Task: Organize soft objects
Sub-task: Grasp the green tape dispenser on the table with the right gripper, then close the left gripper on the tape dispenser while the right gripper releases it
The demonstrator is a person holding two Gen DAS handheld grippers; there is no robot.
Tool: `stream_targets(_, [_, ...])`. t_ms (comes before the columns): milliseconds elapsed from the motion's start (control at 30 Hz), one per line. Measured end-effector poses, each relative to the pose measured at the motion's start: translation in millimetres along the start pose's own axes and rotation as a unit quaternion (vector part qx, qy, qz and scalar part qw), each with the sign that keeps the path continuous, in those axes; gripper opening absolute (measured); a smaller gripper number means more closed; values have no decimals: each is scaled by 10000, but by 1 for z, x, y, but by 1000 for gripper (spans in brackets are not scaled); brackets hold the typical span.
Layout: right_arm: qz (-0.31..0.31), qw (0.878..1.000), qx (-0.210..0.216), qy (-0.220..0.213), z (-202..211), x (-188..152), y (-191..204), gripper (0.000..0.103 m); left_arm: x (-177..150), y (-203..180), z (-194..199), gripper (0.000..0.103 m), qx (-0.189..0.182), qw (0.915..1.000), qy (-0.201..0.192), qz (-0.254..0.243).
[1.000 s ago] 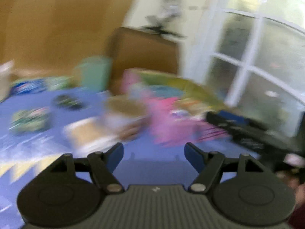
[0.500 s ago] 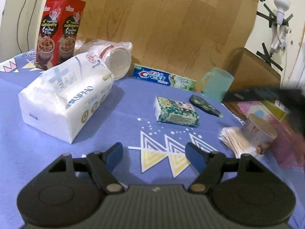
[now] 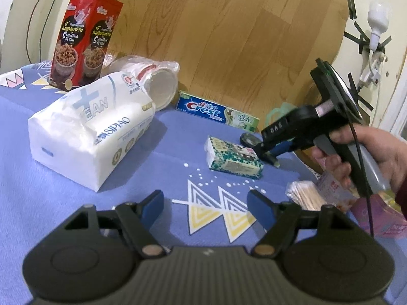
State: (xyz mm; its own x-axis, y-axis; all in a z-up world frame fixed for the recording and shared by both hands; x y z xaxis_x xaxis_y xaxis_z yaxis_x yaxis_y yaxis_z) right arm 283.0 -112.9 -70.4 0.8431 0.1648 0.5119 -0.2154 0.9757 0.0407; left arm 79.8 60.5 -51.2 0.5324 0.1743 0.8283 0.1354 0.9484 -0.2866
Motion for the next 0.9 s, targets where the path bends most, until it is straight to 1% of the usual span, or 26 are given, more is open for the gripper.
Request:
stream_targets(100, [91, 9993, 160, -326, 18, -7, 9, 40, 2, 2, 1, 74, -19, 10000, -23, 25])
stream_targets(200, [22, 9956, 445, -823, 58, -17, 16, 40, 2, 4, 2, 74, -57, 9999, -13, 102])
stream_targets(267, [110, 9917, 767, -1026, 88, -32, 26, 40, 3, 6, 3, 75, -89, 9998, -21, 169])
stream_targets(333, [270, 9870, 1110, -1128, 117, -62, 40, 40, 3, 5, 4, 75, -154, 9997, -30, 203])
stream_targets(433, [593, 9828, 1324, -1138, 140, -112, 54, 40, 2, 0, 4, 75, -336, 9993, 23, 146])
stream_targets(467, [685, 9823, 1356, -1096, 145, -135, 56, 40, 0, -4, 4, 75, -420, 9990, 91, 103])
stream_targets(533, [732, 9830, 1336, -1022, 143, -168, 59, 40, -3, -12, 3, 75, -519, 9984, 229, -47])
stream_targets(600, [797, 9847, 1094, -1095, 141, -191, 56, 40, -7, -25, 7, 74, -547, 9978, 235, -297])
stream_targets(667, [817, 9847, 847, -1288, 141, -208, 52, 40, -14, -43, 13, 73, -820, 9957, 293, -306])
stream_targets(700, [755, 9846, 816, -1346, 144, -213, 50, 42, -20, -55, 15, 73, -1035, 9935, 381, -280])
stream_targets(733, [666, 9839, 826, -1438, 146, -218, 48, 44, -25, -64, 15, 70, -1174, 9916, 468, -284])
stream_targets(767, [621, 9826, 845, -1535, 147, -221, 44, 47, -32, -75, 15, 68, -1269, 9897, 572, -323])
stream_targets(833, [622, 9801, 860, -1675, 146, -220, 40, 47, -41, -92, 14, 63, -1370, 9870, 740, -393])
stream_targets(900, [552, 9782, 895, -1791, 147, -224, 38, 47, -46, -105, 11, 61, -1499, 9842, 849, -398])
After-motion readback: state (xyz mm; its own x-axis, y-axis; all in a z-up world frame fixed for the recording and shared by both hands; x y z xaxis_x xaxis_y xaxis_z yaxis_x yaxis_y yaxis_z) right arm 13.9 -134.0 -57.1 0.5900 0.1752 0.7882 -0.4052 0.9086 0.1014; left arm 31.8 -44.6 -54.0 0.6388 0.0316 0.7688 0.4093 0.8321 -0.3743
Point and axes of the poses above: each gripper's, at about its wrist camera, not at the fingertips, and z roughly against the way its jaws point, y to its left, x to its top, the point moved 9 cm from there along -z, roughly the way its jaws point, and after that the axes turned 5 degrees about -z, right-handed, at the moved point
